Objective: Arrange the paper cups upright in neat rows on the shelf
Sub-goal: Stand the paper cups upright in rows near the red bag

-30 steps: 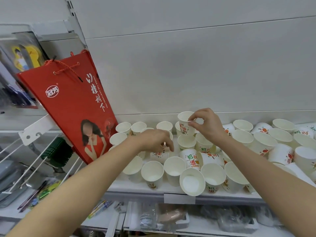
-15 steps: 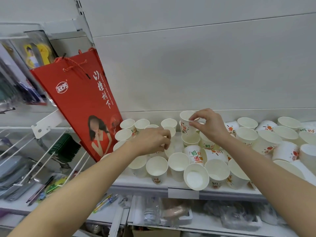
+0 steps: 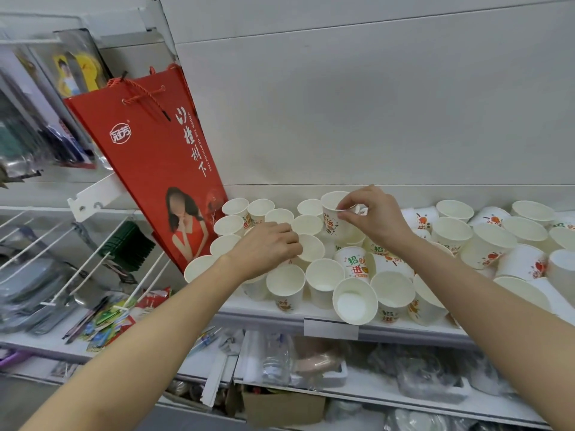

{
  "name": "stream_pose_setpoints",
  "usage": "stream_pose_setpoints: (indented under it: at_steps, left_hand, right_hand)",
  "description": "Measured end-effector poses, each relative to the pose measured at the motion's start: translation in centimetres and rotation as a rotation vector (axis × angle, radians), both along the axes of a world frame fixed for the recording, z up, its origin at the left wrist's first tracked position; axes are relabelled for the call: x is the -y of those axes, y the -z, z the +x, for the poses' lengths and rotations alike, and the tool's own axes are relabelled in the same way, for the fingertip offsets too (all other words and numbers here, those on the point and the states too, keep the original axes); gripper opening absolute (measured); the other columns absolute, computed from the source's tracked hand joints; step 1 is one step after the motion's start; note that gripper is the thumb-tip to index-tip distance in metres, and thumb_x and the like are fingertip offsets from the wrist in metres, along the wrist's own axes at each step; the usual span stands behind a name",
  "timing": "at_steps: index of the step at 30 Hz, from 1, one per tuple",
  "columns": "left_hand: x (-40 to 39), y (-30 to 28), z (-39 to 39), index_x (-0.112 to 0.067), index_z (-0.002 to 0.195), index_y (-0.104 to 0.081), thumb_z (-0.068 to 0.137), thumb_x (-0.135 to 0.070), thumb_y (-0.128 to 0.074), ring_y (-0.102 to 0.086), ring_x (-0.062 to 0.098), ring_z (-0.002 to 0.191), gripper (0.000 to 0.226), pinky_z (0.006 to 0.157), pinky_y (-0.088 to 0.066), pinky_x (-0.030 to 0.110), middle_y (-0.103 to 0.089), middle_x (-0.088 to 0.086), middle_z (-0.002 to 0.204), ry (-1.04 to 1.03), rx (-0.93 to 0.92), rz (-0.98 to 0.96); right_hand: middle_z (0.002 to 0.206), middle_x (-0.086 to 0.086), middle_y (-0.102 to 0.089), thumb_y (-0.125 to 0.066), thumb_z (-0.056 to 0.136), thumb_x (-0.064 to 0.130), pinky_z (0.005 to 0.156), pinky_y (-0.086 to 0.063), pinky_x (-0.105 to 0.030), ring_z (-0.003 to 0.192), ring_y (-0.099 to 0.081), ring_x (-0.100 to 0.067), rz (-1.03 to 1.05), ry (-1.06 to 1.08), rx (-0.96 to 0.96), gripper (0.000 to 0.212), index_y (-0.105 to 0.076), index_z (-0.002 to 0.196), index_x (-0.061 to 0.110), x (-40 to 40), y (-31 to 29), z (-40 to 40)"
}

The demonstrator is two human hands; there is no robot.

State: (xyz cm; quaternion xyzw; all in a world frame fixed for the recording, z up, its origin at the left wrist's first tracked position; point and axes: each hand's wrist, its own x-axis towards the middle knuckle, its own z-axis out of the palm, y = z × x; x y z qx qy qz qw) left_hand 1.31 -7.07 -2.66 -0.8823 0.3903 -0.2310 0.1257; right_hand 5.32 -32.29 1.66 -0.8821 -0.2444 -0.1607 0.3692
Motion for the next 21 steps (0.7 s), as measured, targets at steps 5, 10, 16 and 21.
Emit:
stream_pose_setpoints:
  at_steps: [5, 10, 16, 21]
  left_hand:
    - [1.4, -0.5, -1.5, -0.023, 0.107, -0.072, 0.085, -0.015, -0.072, -0.062, 0.022, 0.091, 0.024, 0.061, -0.052, 0.036, -0.069, -0.008, 0.109, -0.131, -0.09, -0.361]
    - [6.3, -0.7, -5.9, -0.019, 0.109, -0.071, 0.09, -0.05, -0.063, -0.061, 0.019, 0.097, 0.037, 0.078, -0.048, 0.031, -0.069, -0.005, 0.11, 0.034, -0.078, -0.488]
    - [9.7, 2.2, -9.2, -0.019, 0.095, -0.064, 0.085, -0.052, -0.064, -0.055, 0.022, 0.102, 0.034, 0.083, -0.042, 0.035, -0.061, -0.002, 0.11, 0.076, -0.183, -0.206]
    - [9.8, 3.1, -10.2, -0.019, 0.081, -0.065, 0.09, -0.025, -0.063, -0.058, 0.022, 0.095, 0.011, 0.085, -0.042, 0.033, -0.064, -0.003, 0.094, 0.074, -0.045, -0.28]
  right_hand:
    - [0.09, 0.009, -0.06, -0.075, 0.079, 0.015, 0.085, -0.041, -0.029, 0.1, -0.052, -0.014, 0.022, 0.005, -0.015, 0.011, -0.074, 0.09, 0.015, 1.1, 0.2, -0.3]
    - [0.091, 0.009, -0.062, -0.075, 0.079, 0.016, 0.086, -0.043, -0.032, 0.1, -0.054, -0.015, 0.038, 0.008, -0.019, 0.011, -0.073, 0.089, 0.018, 2.9, 0.0, 0.0]
    - [0.089, 0.009, -0.061, -0.074, 0.079, 0.019, 0.085, -0.042, -0.031, 0.097, -0.054, -0.013, 0.045, -0.002, -0.013, 0.009, -0.073, 0.089, 0.02, 3.6, -0.4, 0.9]
    - [0.084, 0.014, -0.057, -0.074, 0.08, 0.018, 0.083, -0.043, -0.033, 0.096, -0.055, -0.015, 0.036, -0.055, -0.002, 0.009, -0.073, 0.089, 0.019, 1.9, -0.3, 1.5]
